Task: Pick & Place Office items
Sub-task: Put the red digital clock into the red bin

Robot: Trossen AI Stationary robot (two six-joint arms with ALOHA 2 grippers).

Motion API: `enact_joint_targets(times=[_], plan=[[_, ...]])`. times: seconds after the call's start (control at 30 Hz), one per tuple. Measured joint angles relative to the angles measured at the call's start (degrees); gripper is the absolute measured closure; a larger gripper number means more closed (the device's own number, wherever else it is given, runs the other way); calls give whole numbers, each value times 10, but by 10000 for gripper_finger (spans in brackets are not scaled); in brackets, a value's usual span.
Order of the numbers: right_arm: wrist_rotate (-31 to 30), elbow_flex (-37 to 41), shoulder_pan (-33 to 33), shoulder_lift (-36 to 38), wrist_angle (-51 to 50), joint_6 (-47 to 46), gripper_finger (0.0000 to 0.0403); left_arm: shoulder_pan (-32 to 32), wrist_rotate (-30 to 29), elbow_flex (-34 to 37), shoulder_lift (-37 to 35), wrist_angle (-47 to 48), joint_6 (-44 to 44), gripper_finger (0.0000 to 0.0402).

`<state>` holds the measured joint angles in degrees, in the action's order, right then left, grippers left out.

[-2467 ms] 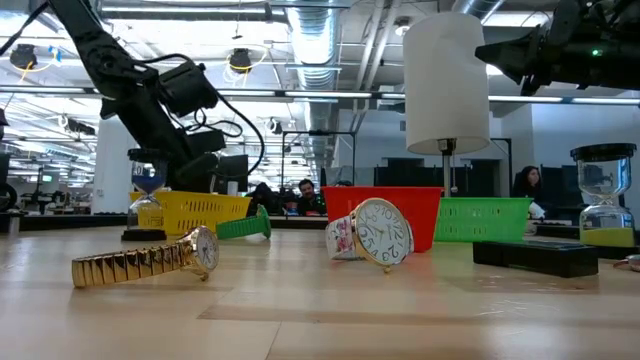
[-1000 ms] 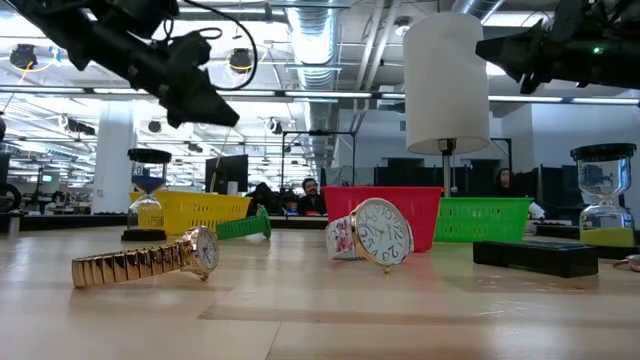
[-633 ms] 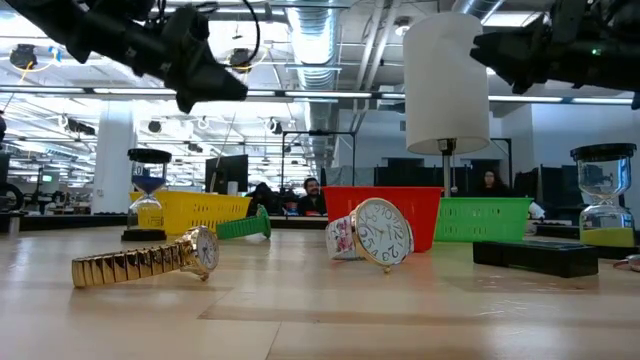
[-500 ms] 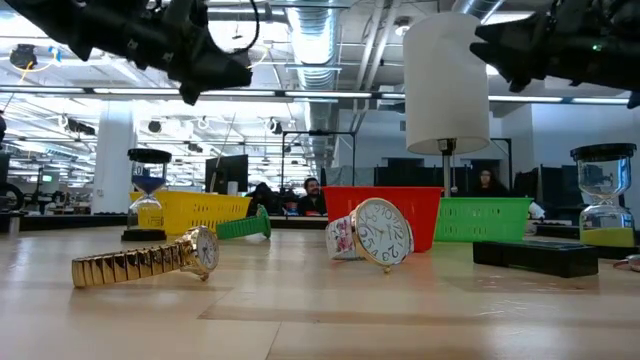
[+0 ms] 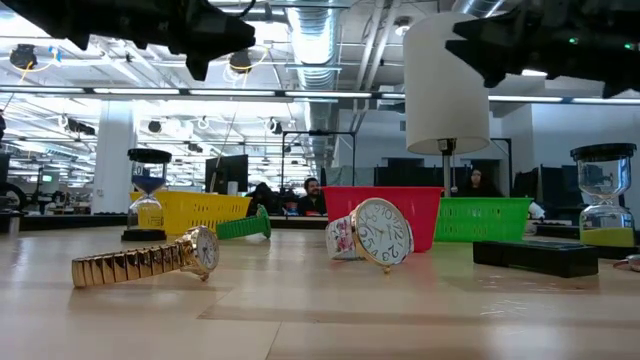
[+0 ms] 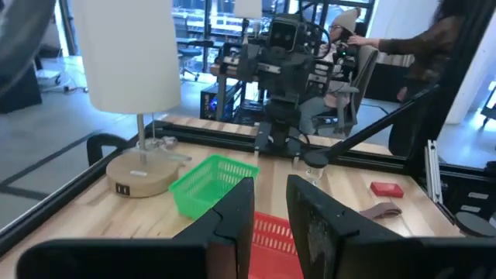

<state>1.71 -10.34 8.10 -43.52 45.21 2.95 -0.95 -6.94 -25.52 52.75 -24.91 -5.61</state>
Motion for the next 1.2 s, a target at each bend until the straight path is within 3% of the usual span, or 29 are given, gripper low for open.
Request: enact_joint_targets(times=[0.2,0.5,0.77,1.03,1.2], plan=[[-1,-61,-18,-65,-31,0,210,4,0,0,0,-3,8,327],[-4,-173,-49,-68,-283,-21,221,4,0,0,0,-10,7,327],[-7,-220,-89,-80,-393,-78,235,3,0,0,0,-14,7,327],[-7,-356,-146,-94,-683,-217,235,3,0,0,0,-15,7,327],[-7,-433,-187,-126,-846,-353,237,3,-1,0,0,-15,7,327]])
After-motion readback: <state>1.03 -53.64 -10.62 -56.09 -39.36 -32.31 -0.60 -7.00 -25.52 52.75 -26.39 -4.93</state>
